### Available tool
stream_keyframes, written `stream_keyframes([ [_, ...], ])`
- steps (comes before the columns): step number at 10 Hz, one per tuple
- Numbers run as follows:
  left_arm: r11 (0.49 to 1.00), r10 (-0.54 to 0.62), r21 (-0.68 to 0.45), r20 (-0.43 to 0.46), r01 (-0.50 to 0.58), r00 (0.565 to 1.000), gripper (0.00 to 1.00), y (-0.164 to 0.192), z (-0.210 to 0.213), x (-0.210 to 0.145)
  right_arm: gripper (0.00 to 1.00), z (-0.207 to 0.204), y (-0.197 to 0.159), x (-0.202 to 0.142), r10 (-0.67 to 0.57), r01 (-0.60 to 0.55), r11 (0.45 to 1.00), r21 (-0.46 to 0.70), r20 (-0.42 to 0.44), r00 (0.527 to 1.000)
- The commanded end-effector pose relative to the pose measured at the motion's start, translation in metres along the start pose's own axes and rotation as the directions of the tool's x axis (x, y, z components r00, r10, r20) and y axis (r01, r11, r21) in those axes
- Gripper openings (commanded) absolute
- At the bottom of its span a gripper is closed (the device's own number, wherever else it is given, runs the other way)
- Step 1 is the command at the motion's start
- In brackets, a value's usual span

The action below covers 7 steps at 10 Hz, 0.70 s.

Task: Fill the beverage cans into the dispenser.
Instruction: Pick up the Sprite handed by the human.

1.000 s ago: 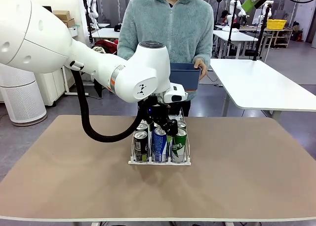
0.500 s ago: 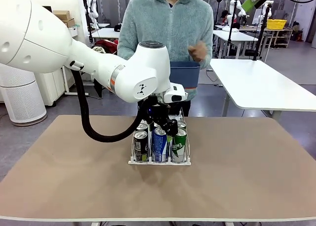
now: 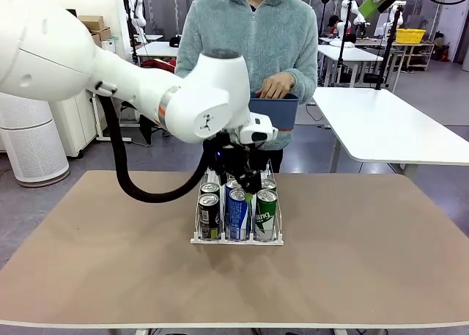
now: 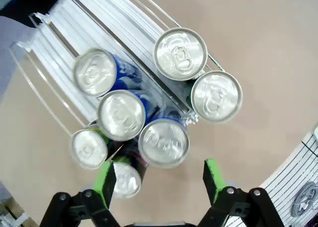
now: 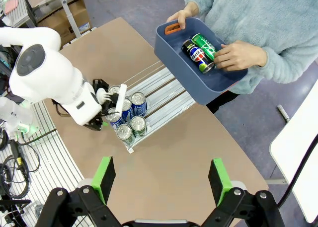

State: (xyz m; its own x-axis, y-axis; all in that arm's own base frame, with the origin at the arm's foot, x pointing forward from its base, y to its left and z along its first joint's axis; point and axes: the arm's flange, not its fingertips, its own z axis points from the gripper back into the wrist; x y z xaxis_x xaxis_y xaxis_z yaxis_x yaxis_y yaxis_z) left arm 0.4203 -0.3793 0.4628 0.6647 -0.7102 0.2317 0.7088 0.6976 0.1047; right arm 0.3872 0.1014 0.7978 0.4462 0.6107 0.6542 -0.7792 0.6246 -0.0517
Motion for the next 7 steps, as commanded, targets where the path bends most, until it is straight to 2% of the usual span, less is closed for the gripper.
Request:
stream_keyframes([
  [1, 0.999, -0.036, 0.001, 0.021, 0.036, 0.999, 0.94, 0.013, 0.055, -0.025, 1.0, -0.001, -0.001, -0.001, 0.006, -0.006, 1.0, 0.005, 0.003, 1.0],
  [3, 0.989, -0.137, -0.051, 0.062, 0.14, 0.989, 0.94, 0.03, 0.101, -0.039, 1.0, -0.001, -0.001, -0.001, 0.006, -0.006, 1.0, 0.005, 0.003, 1.0],
  [5, 0.981, -0.174, -0.071, 0.113, 0.182, 0.978, 0.94, 0.046, 0.134, -0.052, 1.0, -0.001, -0.001, -0.001, 0.006, -0.006, 1.0, 0.005, 0.003, 1.0],
  [7, 0.964, -0.209, -0.116, 0.219, 0.238, 0.953, 0.94, 0.069, 0.167, -0.077, 1.0, -0.001, -0.001, -0.001, 0.006, -0.006, 1.0, 0.005, 0.003, 1.0],
])
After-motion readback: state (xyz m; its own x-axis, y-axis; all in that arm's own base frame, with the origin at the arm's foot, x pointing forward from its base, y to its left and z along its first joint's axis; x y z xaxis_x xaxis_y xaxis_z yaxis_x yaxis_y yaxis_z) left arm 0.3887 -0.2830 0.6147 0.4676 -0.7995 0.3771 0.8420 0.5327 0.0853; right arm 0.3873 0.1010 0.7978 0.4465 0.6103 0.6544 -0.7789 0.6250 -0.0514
